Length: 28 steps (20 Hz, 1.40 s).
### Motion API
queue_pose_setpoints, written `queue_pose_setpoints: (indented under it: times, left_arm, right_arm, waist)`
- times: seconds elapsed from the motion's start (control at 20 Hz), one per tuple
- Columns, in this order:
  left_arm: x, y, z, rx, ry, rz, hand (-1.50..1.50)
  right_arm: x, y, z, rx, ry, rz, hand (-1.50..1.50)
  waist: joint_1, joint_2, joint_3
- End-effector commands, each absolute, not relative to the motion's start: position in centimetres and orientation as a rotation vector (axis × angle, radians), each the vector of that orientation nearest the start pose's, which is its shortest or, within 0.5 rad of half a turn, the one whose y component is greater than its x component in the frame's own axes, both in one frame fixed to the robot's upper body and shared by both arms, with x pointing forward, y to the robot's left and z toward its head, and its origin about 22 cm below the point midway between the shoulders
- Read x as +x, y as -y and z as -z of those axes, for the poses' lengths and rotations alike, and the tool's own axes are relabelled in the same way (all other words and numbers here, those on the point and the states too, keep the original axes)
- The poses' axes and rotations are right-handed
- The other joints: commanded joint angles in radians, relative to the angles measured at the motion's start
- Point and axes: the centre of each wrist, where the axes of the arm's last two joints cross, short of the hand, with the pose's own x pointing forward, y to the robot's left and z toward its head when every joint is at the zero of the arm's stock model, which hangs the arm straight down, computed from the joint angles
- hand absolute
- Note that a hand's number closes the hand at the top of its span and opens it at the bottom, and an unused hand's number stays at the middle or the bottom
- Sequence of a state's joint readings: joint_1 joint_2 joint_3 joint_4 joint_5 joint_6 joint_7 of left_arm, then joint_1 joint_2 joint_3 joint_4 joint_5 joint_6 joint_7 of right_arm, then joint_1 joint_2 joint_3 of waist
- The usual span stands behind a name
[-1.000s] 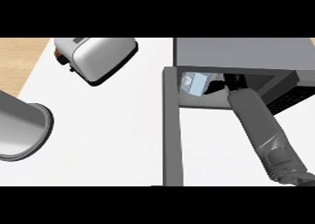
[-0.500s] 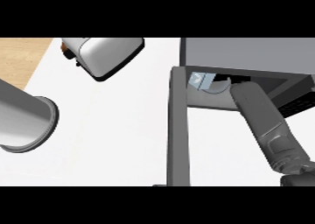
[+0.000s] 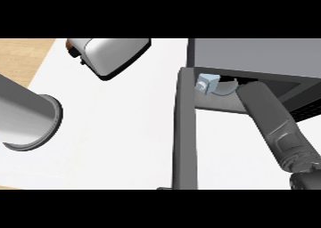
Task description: Pick up the milk, place it into the microwave and close the microwave
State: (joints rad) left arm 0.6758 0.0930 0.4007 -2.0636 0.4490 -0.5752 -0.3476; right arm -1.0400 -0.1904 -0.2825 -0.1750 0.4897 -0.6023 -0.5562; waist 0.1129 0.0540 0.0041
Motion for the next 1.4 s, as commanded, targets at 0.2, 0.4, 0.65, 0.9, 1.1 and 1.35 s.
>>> queue_pose_setpoints:
  times: [0.2,0.4,0.65,0.9,1.1,1.35]
  left_arm:
    - [5.8,-34.7,-5.0,-0.111,1.939,-0.02,-1.5]
    - [6.4,-34.3,-4.4,-0.147,1.93,-0.026,-1.5]
    - [6.3,-33.4,-3.9,-0.174,1.918,-0.018,-1.5]
    - [6.6,-31.1,-4.5,-0.219,1.934,0.029,-1.5]
    - [7.4,-30.5,-4.6,-0.219,1.93,0.041,-1.5]
    - [8.6,-28.6,-4.1,-0.232,1.92,0.09,-1.5]
  right_arm:
    - [43.8,21.0,-2.8,-0.64,1.818,-0.407,-1.5]
    - [42.8,22.3,-1.2,-0.558,1.852,-0.384,-1.5]
    - [42.7,21.8,-0.8,-0.447,1.885,-0.335,-1.5]
    - [41.6,21.2,1.1,-0.299,1.896,-0.306,-1.5]
    - [40.2,20.6,3.2,-0.234,1.893,-0.295,-1.5]
    - [38.1,21.5,5.8,-0.14,1.899,-0.255,-1.5]
  waist:
    - [-0.003,-0.011,0.001]
    - [-0.017,-0.009,0.001]
    - [-0.036,-0.024,-0.001]
    - [-0.062,-0.036,-0.002]
    - [-0.088,-0.046,-0.003]
    - [-0.114,-0.057,-0.004]
